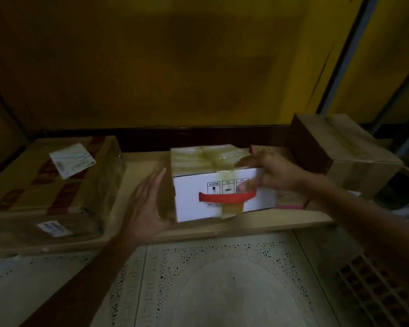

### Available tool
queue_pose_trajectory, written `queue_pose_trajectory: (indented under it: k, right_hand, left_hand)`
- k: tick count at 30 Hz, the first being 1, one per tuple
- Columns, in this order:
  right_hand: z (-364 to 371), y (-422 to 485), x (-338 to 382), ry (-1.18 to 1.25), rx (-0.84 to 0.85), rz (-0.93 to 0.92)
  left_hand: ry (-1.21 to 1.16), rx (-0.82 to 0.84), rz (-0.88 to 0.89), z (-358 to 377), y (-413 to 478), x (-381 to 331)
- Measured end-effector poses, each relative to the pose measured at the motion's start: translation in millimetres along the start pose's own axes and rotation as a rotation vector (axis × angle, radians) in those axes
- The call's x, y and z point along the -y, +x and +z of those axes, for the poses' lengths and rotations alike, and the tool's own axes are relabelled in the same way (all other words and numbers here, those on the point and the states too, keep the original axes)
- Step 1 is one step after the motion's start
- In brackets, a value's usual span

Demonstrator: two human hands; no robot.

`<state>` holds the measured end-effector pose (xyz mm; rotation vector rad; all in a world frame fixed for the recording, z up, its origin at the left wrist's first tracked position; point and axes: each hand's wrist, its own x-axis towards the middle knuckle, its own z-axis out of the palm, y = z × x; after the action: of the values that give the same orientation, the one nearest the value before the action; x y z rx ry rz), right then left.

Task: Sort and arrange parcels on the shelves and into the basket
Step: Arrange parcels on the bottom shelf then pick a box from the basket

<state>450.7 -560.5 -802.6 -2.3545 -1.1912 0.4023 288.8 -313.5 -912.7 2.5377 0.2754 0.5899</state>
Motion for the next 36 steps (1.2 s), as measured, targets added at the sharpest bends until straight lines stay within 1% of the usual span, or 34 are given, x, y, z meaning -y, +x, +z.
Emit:
queue_pose_trajectory:
  k: [2,3,4,5,7,8,9,11,13,16,18,22,24,25,26,27,28,30,32,33,34,35,36]
  right_hand:
    - [-28,-2,16,0.090,0.088,0.043]
    - [-40,-2,23,0.111,0.079,0.055]
    - [-50,-1,29,0.137,0.019,0.056]
    - [-58,-1,34,0.202,-0.087,0.041]
    - [-65,-2,38,0.486,-0.304,0.048]
    - [-63,-4,40,0.609,-0.355,0.054]
    - [-58,-5,40,0.683,-0.368,0.032]
    - [-35,-6,41,0.715,-0.346,-0.032]
    - [-11,-7,41,0.738,-0.342,-0.024]
    - [18,-12,34,0.774,-0.338,0.066]
    - [32,-11,31,0.836,-0.337,0.128]
    - [45,-3,22,1.107,-0.477,0.185]
    - [42,1,16,1.142,-0.546,0.204]
    - [39,4,12,1.150,-0.561,0.210]
    - [37,6,8,1.158,-0.561,0.222]
    - [36,9,5,1.162,-0.556,0.239]
    - [36,12,3,1.154,-0.542,0.244]
    - [39,18,3,1.095,-0.510,0.191]
    - [47,25,9,1.032,-0.529,0.120]
    - [53,30,10,0.962,-0.541,0.111]
    - [59,35,9,0.823,-0.540,0.142]
    - [65,40,7,0.650,-0.495,0.233]
    - [72,45,6,0.490,-0.394,0.387]
  left_hand:
    - [0.005,-0.078,0.016,-4,11,-1]
    - [-0.049,-0.093,0.008,-7,17,-3]
    - [-0.172,-0.078,-0.020,-12,23,-5]
    - [-0.352,-0.042,-0.066,-17,28,-9]
    - [-0.717,-0.005,-0.187,-32,33,-20]
    - [-0.859,-0.012,-0.250,-38,34,-25]
    - [-0.974,-0.006,-0.298,-42,37,-30]
    - [-1.118,0.063,-0.351,-48,39,-37]
    - [-1.106,0.095,-0.371,-50,38,-42]
    - [-1.080,0.110,-0.404,-50,31,-41]
    - [-1.053,0.163,-0.389,-53,24,-34]
    - [-1.015,0.207,-0.345,-46,-4,-12]
    - [-0.930,0.336,-0.384,-35,-31,-4]
    - [-0.895,0.409,-0.408,-29,-45,-2]
    - [-0.867,0.442,-0.432,-23,-58,1]
    - [-0.858,0.429,-0.460,-16,-68,3]
    - [-0.882,0.376,-0.499,-9,-73,4]
    - [-0.977,0.225,-0.584,-1,-75,3]
    - [-1.050,0.074,-0.657,5,-70,1]
    - [-1.061,-0.003,-0.697,7,-68,0]
    - [-1.013,-0.080,-0.742,9,-68,-1]
    - [-0.867,-0.155,-0.776,9,-68,1]
    - [-0.621,-0.202,-0.771,7,-67,4]
